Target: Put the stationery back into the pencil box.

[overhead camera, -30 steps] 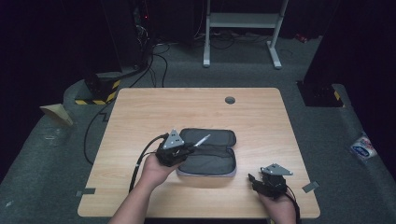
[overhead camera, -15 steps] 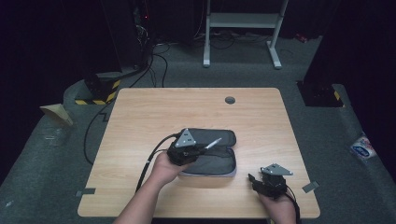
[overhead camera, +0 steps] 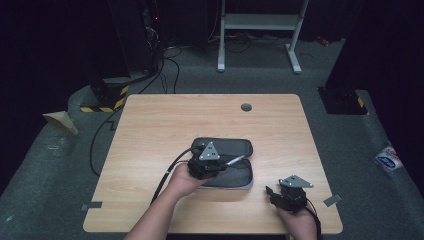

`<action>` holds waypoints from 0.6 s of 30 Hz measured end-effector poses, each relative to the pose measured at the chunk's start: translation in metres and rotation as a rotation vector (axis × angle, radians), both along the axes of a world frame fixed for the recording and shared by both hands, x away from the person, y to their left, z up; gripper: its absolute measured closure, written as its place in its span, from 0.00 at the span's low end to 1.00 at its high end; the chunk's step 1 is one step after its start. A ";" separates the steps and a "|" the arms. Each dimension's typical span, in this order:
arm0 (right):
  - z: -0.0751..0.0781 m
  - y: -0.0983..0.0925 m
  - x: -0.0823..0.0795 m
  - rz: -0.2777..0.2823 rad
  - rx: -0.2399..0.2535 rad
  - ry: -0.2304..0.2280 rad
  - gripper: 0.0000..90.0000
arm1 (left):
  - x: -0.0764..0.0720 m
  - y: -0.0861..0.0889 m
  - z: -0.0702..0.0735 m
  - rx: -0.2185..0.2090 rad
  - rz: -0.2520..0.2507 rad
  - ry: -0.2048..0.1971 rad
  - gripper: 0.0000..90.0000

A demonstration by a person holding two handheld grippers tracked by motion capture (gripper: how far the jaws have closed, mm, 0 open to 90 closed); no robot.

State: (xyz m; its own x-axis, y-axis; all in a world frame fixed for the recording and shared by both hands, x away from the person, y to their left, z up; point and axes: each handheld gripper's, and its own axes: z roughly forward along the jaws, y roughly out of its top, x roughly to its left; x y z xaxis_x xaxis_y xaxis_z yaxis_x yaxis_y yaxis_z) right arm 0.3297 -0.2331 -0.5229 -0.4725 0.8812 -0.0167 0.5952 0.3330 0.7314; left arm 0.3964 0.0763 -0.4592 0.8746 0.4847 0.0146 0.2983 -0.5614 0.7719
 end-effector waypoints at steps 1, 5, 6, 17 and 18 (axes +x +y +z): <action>0.000 0.000 0.000 0.000 0.000 0.000 0.45 | 0.001 -0.001 -0.001 0.010 -0.005 0.002 0.88; 0.000 0.000 0.000 0.000 0.000 0.000 0.45 | 0.003 -0.003 -0.007 0.062 -0.025 0.016 0.88; 0.000 0.000 0.000 0.000 0.001 0.000 0.45 | 0.003 -0.003 -0.007 0.065 -0.025 0.023 0.88; 0.000 0.000 0.000 0.000 0.000 0.000 0.45 | 0.004 -0.005 -0.016 0.140 -0.023 0.025 0.87; 0.000 0.000 0.000 0.000 0.001 0.001 0.45 | 0.004 -0.005 -0.017 0.140 -0.016 0.026 0.87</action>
